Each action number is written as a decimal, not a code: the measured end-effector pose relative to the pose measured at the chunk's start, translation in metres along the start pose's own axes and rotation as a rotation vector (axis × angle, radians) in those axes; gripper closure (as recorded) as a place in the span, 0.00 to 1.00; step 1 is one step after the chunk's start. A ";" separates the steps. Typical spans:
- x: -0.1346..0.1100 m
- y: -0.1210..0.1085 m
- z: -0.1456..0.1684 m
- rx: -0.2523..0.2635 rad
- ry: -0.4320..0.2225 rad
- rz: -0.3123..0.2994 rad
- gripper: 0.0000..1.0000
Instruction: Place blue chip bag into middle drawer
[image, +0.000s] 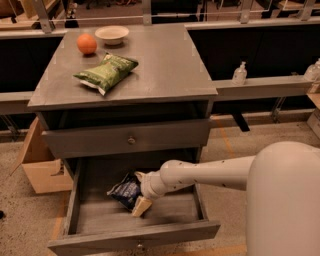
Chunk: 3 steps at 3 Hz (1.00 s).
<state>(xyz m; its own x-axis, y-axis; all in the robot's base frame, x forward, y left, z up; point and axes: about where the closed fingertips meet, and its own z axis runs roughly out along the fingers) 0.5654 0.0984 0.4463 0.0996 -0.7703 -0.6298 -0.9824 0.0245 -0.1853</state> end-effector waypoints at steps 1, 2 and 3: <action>0.005 0.004 -0.040 0.059 -0.036 0.083 0.00; 0.021 0.012 -0.092 0.160 -0.007 0.192 0.00; 0.016 0.019 -0.103 0.167 0.005 0.182 0.00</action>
Offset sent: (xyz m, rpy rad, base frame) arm -0.0534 -0.1532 0.1067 0.0270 -0.0253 -0.4849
